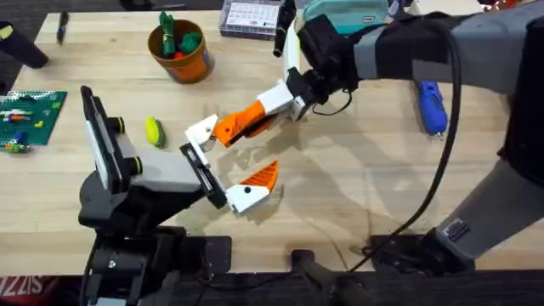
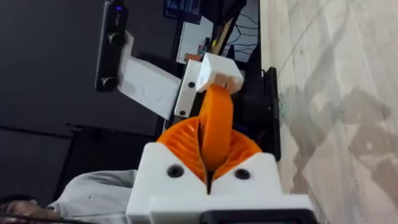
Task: Pick up the gripper from the table and insert it into the empty holder that is missing its gripper. Then pick up a screw, insert it into the mounting hole, and use the screwdriver to tighten it. Finally, clean up the table by picking up the vegetable and placing it into the bucket.
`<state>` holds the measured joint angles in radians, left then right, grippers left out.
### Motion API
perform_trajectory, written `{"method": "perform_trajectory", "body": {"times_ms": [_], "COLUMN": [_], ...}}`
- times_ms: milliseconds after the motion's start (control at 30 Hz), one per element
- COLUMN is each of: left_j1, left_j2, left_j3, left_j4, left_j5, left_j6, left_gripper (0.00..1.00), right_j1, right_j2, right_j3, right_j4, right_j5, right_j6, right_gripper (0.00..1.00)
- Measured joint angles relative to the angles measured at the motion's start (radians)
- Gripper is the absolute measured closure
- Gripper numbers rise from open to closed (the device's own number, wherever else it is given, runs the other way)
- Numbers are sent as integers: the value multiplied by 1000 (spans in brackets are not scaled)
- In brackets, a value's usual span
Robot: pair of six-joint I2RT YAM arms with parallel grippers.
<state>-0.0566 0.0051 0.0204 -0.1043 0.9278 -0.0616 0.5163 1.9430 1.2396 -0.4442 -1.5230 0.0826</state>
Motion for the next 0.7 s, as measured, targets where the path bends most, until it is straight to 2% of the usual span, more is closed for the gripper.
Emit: {"method": "perform_trajectory", "body": {"times_ms": [167, 700], "left_j1": [0, 0], "left_j2": [0, 0], "left_j3": [0, 0], "left_j4": [4, 4], "left_j5": [-4, -4], "left_j6": [2, 2], "left_gripper": [16, 15], "right_j1": [1, 6], "right_j2": [0, 1], "right_j3": [35, 37], "right_j4": [-1, -4], "right_j5": [13, 15], "right_j6": [8, -17], "right_gripper": [995, 995]}}
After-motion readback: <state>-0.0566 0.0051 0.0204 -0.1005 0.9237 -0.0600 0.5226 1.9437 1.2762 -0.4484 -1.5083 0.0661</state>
